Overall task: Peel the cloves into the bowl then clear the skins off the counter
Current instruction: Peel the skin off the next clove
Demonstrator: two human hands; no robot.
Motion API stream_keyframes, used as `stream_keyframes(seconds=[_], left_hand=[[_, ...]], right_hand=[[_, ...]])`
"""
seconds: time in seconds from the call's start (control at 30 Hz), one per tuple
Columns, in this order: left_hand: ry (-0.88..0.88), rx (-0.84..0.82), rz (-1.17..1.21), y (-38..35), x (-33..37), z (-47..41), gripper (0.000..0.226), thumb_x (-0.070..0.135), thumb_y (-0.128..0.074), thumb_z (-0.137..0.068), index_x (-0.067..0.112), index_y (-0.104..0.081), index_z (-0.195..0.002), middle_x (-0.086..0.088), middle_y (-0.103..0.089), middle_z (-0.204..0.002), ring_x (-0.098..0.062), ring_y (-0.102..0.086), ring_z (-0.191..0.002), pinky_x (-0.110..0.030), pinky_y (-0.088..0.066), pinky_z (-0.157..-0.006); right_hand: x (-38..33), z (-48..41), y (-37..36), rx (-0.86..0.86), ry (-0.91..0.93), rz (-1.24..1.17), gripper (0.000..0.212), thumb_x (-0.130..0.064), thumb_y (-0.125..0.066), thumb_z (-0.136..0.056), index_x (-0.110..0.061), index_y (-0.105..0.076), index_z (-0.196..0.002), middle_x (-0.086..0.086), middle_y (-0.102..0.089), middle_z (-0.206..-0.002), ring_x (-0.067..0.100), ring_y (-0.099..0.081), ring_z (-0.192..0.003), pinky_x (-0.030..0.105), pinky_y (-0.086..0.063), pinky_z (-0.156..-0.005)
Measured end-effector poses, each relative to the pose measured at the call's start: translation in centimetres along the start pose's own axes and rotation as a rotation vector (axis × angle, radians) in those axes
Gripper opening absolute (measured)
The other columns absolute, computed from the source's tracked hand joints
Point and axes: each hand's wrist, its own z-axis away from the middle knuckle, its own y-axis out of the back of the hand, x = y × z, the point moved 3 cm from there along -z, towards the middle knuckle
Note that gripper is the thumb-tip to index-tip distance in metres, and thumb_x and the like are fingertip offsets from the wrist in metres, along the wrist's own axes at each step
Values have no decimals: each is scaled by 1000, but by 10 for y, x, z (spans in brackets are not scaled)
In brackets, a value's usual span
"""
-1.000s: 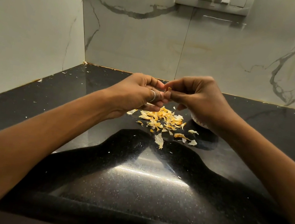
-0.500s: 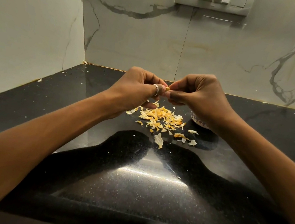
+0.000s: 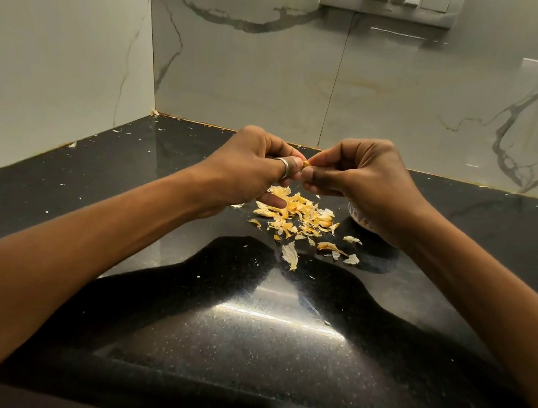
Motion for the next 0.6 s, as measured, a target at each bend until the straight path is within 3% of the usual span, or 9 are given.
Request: stream_keyframes(seconds=[0.43,0.6], left_hand=[[8,-5,-33,0,0,1,12,11,-60,-99,6,-70,-103,-10,-68,-93,-11,-63,-79,-33,-62,-60],[-14,18,-119,0,-2,0,9,13,-61,-98,10,-70,-97,-10,-67,-91,-14,-64,-79,-34,-62,-61]], right_hand=[[1,-1,0,3,42,106,7,-3,-73,-85,-7,-72,-91,12,-75,-88,20,-75,-81,24,-60,-72],[3,-3,-1,2,114,269,7,-8,-74,-87,-11,-73,-94,6,-76,-86,17,-75,-79,32,-63,-77]])
